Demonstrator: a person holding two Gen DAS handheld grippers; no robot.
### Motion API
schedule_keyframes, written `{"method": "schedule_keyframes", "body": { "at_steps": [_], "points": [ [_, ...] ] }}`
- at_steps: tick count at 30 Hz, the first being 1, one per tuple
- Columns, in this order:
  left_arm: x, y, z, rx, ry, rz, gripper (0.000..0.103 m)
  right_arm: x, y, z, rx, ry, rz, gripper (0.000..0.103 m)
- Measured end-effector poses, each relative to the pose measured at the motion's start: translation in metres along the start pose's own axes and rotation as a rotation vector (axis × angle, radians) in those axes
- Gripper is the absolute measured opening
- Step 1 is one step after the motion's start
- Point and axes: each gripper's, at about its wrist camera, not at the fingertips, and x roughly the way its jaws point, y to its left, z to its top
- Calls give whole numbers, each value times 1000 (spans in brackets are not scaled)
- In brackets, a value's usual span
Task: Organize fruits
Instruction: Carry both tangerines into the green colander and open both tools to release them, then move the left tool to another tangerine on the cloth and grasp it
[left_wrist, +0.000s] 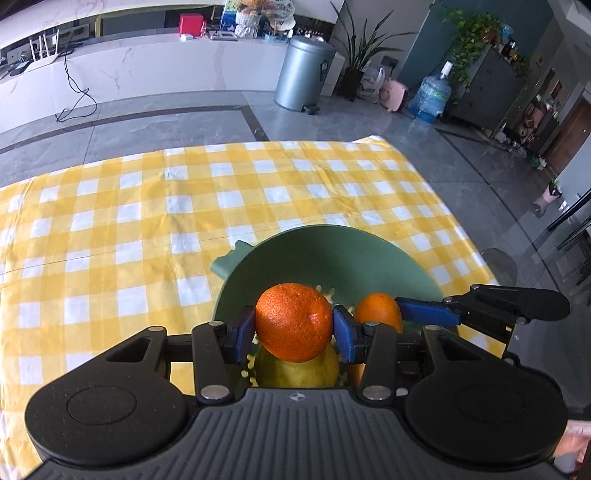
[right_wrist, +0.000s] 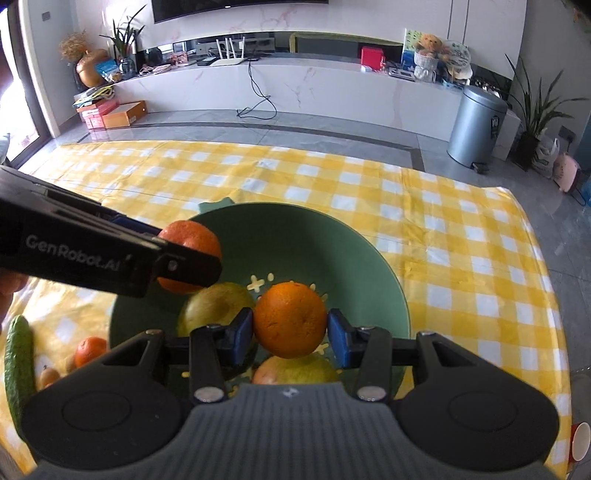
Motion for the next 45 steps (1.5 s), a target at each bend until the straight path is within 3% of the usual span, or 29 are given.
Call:
{"method": "schedule_keyframes", "body": {
  "at_steps": [10, 15, 21, 23, 34, 39, 45],
  "points": [
    [18, -2, 4, 0, 8, 20, 52, 20, -4, 0, -7, 26, 4, 42],
    [16, -1, 3, 0, 12, 8, 62, 20, -4, 0, -1, 30, 7, 42],
    [5, -4, -2, 6, 3, 5, 63, 13, 1, 0, -6, 24, 0, 45],
    [-2, -6, -4, 13, -5, 4, 63, 8, 3, 0, -1, 17, -5, 55],
    [-73, -11, -30, 32, -98, 78, 63, -36, 24, -10, 22, -25, -41, 71],
    [-109, -13, -54, 48, -136, 105, 63, -67, 43, -25, 50, -87, -44, 74],
    [-142, 0, -85, 15, -162, 73, 63, -98, 69, -55, 104, -182, -25, 75]
  ]
}}
